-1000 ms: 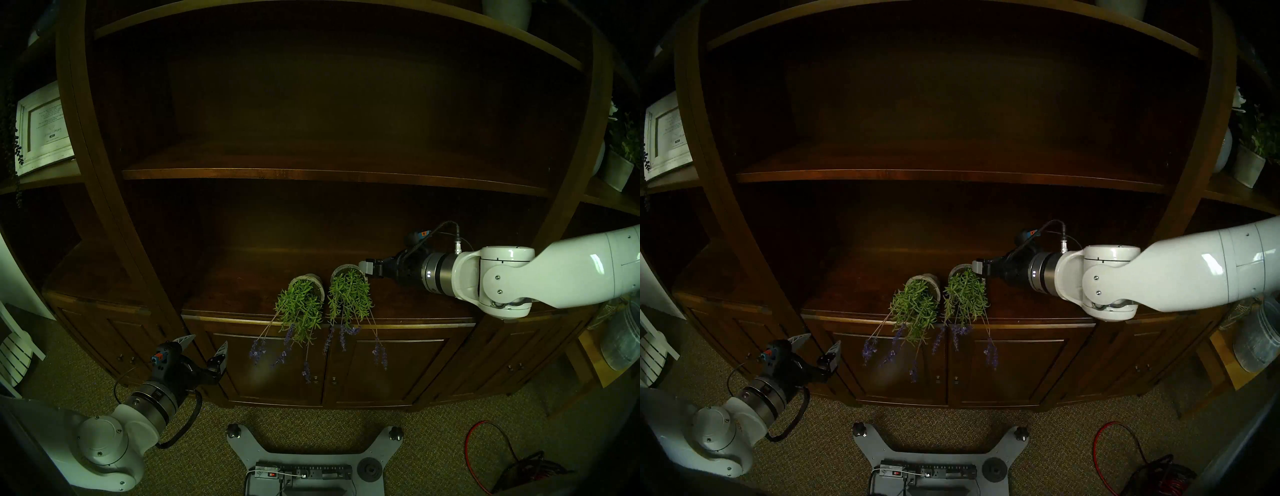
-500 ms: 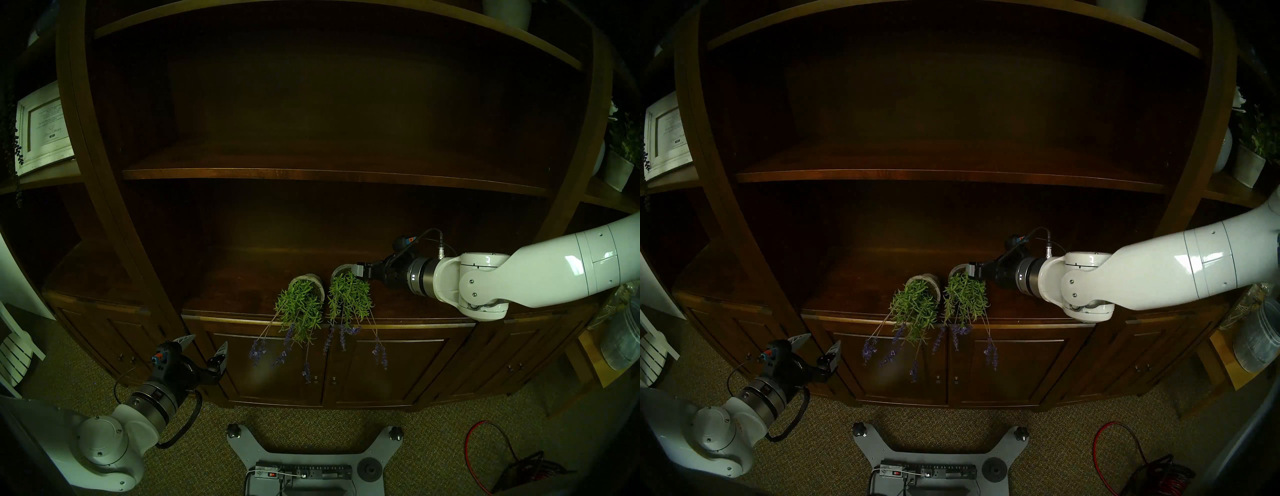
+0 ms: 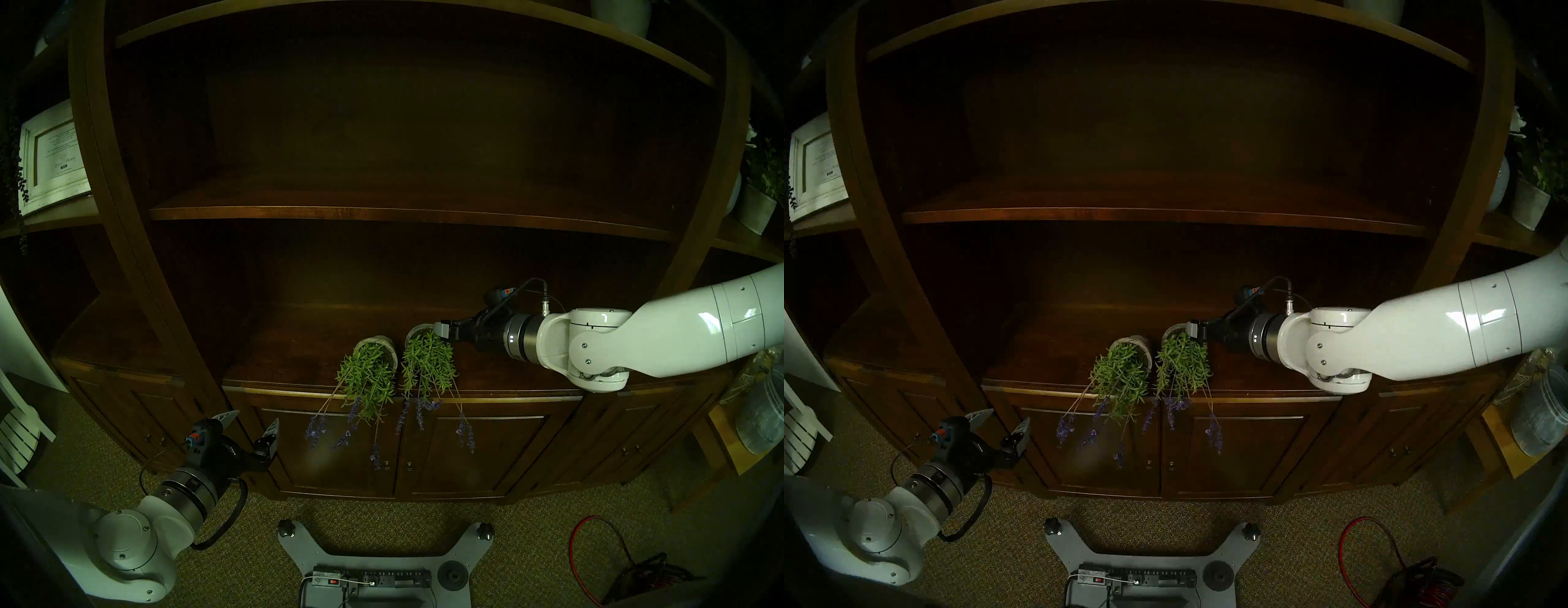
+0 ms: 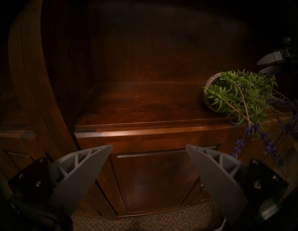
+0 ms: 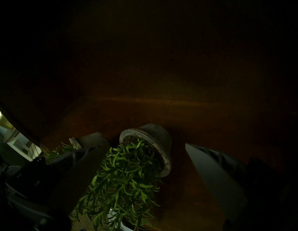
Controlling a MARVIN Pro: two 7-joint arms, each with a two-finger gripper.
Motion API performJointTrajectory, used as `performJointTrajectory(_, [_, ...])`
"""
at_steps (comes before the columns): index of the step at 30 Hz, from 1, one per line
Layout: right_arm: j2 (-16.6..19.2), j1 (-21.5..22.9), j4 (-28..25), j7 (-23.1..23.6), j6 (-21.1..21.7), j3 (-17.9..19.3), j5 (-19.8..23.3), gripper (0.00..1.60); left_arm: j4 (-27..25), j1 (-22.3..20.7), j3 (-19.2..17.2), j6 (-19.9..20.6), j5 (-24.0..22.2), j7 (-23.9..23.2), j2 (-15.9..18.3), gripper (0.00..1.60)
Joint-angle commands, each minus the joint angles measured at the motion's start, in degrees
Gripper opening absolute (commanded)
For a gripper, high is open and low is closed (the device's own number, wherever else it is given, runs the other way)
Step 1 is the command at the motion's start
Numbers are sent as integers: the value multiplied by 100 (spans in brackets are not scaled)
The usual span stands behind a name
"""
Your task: Place the fake decorative plant upright
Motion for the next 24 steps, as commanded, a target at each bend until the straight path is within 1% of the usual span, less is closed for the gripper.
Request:
performJointTrajectory(1, [-163, 292, 34, -82, 66, 219, -19, 160, -46, -55, -57, -34, 6, 4, -4, 160])
performJointTrajectory(6, [-317, 248, 106, -251, 154, 291, 105, 160, -46, -55, -58, -35, 6, 4, -4, 160])
performJointTrajectory(11, [-493, 192, 214, -369, 375, 357, 284, 160, -46, -55, -58, -35, 5, 5, -4, 160])
performJointTrajectory(24, [-760, 38, 422, -332, 537, 448, 431, 160, -47, -54, -58, -36, 5, 5, -4, 160])
